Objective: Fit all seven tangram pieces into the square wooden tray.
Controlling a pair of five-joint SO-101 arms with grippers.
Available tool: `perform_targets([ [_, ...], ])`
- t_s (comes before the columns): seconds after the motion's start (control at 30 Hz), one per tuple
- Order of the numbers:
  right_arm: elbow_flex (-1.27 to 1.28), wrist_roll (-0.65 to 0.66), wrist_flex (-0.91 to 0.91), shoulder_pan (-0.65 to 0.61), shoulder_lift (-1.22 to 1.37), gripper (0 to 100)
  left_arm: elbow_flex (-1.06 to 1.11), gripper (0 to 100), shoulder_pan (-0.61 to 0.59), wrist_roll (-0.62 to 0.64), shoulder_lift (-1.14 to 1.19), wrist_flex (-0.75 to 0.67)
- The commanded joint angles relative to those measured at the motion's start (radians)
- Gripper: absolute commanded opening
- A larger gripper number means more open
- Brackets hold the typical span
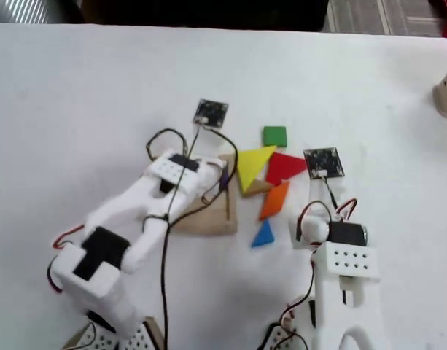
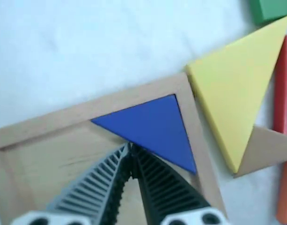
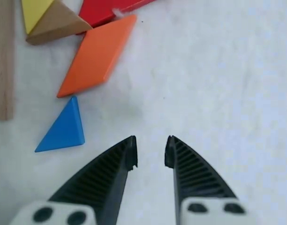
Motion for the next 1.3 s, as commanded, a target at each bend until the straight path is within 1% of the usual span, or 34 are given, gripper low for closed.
perform_targets([
  [0.0,-0.005,0.018,-0.016,0.007,-0.021,10.1,-0.121,2,-0.005,0.012,0.048,-0.017],
  [0.13,-0.005,0.018,-0.018,0.007,-0.021,10.1,-0.129,2,-0.004,0.012,0.054,-0.005],
  [0.23,-0.005,0.018,-0.018,0.007,-0.021,10.1,-0.141,2,0.008,0.012,0.039,0.060],
  [0.4,-0.005,0.018,-0.018,0.007,-0.021,10.1,-0.089,2,0.045,0.011,-0.116,0.155],
  [0.5,-0.005,0.018,-0.018,0.007,-0.021,10.1,-0.008,2,0.036,0.006,-0.214,0.157],
  [0.6,-0.005,0.018,-0.018,0.007,-0.021,10.1,0.068,2,-0.047,0.003,-0.282,0.153],
  [0.73,-0.005,0.020,-0.018,0.007,-0.021,10.1,0.100,2,-0.232,0.003,-0.298,0.161],
  [0.8,-0.005,0.020,-0.018,0.007,-0.021,10.1,0.115,2,-0.298,0.003,-0.300,0.176],
  [0.87,-0.005,0.044,-0.018,0.007,-0.021,10.1,0.141,2,-0.323,0.003,-0.305,0.193],
  [1.03,-0.003,0.058,-0.018,0.005,-0.021,10.1,0.209,3,-0.308,-0.006,-0.303,0.196],
  [1.13,0.011,0.060,-0.031,0.005,-0.022,10.1,0.218,8,-0.292,-0.044,-0.298,0.196],
  [1.27,0.011,0.060,-0.038,0.007,-0.022,10.1,0.219,21,-0.298,-0.014,-0.298,0.196],
])
